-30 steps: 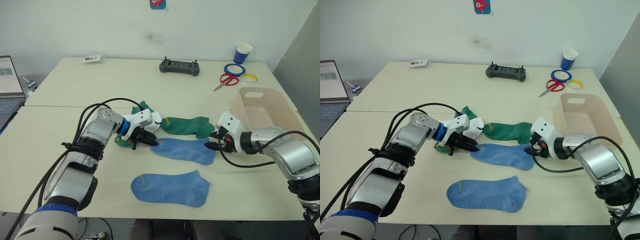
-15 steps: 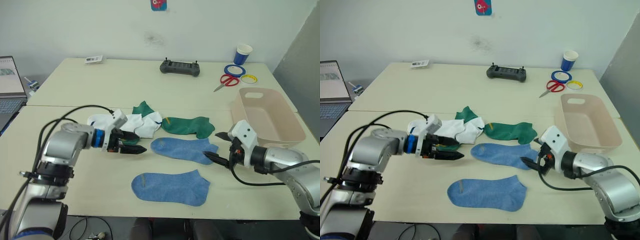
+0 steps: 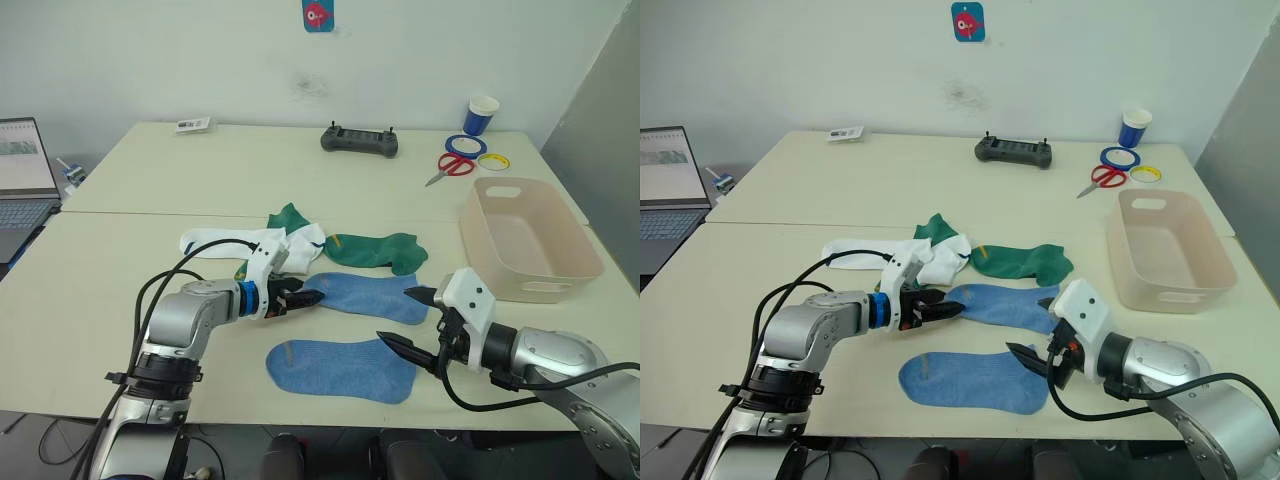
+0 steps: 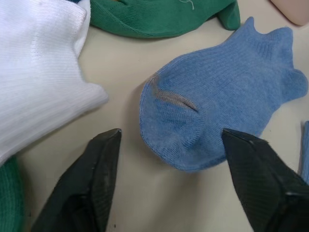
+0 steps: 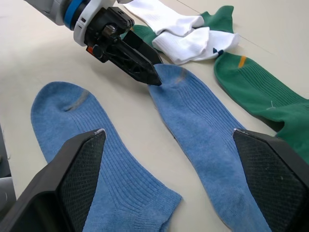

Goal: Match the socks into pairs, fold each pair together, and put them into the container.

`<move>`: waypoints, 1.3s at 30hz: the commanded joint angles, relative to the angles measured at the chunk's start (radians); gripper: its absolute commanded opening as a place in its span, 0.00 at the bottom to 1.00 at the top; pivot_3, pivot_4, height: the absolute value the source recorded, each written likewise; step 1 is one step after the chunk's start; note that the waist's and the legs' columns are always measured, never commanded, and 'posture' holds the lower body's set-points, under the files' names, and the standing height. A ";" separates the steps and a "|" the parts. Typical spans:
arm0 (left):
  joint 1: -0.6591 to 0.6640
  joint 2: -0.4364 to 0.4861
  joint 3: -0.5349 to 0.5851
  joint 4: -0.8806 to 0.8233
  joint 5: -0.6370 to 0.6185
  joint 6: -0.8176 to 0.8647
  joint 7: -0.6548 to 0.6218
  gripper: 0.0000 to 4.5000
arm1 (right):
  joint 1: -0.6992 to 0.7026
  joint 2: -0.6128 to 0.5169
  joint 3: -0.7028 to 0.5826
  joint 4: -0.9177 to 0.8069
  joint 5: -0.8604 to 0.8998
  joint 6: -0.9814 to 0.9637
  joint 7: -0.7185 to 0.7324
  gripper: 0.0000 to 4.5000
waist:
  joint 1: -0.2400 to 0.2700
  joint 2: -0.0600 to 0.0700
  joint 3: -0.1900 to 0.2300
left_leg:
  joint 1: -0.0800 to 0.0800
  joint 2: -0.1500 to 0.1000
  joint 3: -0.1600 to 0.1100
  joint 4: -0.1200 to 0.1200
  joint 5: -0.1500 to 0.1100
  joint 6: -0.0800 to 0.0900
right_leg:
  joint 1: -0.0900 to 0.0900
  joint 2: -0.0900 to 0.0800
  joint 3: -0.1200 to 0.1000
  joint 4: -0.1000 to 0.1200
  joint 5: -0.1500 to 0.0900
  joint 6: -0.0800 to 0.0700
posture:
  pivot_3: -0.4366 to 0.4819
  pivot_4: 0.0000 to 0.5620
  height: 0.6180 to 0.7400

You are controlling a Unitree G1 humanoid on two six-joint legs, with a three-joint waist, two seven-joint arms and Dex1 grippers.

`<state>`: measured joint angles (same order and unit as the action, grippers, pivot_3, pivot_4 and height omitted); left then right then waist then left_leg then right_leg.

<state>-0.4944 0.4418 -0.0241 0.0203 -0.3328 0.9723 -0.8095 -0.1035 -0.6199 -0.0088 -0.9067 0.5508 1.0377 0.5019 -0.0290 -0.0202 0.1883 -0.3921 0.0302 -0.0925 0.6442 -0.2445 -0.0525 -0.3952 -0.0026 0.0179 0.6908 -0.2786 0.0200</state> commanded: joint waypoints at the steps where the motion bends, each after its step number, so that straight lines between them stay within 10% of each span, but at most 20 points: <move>1: -0.018 -0.012 -0.006 0.022 -0.007 -0.019 0.024 0.48 | 0.004 -0.008 -0.026 -0.021 0.002 -0.005 -0.026 1.00 | 0.000 0.000 0.000 | 0.000 0.000 0.000 0.000 0.000 0.000 | 0.000 0.000 0.000 -0.001 0.000 0.000 | 0.48 0.27 1.00; 8: 0.011 -0.016 -0.003 -0.012 -0.033 -0.035 0.032 0.01 | -0.029 0.048 -0.033 0.204 -0.093 -0.021 -0.146 1.00 | 0.000 0.000 0.000 | 0.000 0.000 0.000 0.000 0.000 0.000 | 0.002 0.000 0.000 -0.003 0.001 0.001 | 0.48 0.27 1.00; 18: 0.037 -0.009 -0.001 -0.037 -0.049 -0.080 0.033 0.00 | -0.110 0.166 -0.008 0.465 -0.150 -0.093 -0.184 0.87 | -0.001 0.000 0.000 | -0.001 0.000 0.000 -0.001 0.000 0.000 | 0.001 0.000 0.000 -0.005 0.001 0.001 | 0.48 0.27 1.00; 29: 0.115 0.001 0.042 -0.084 -0.086 -0.161 0.034 0.00 | -0.066 0.200 0.041 0.405 -0.148 -0.095 -0.156 0.00 | -0.001 0.000 0.000 | -0.002 0.000 0.000 -0.002 0.000 0.000 | 0.001 0.000 0.000 -0.007 0.001 0.001 | 0.48 0.27 1.00; 39: 0.105 0.019 0.080 -0.096 -0.128 -0.160 0.033 0.00 | -0.076 0.201 -0.001 0.334 -0.097 -0.054 -0.146 0.00 | -0.002 0.000 0.000 | -0.002 0.000 0.000 -0.003 0.000 0.000 | 0.001 0.000 0.000 -0.009 0.002 0.001 | 0.48 0.27 1.00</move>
<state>-0.3827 0.4400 0.0341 -0.0310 -0.4348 0.8055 -0.7581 -0.1686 -0.4192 0.0184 -0.5222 0.4277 0.9769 0.3500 -0.0307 -0.0200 0.1884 -0.3939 0.0305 -0.0922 0.6412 -0.2446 -0.0524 -0.3944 -0.0027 0.0182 0.6822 -0.2768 0.0213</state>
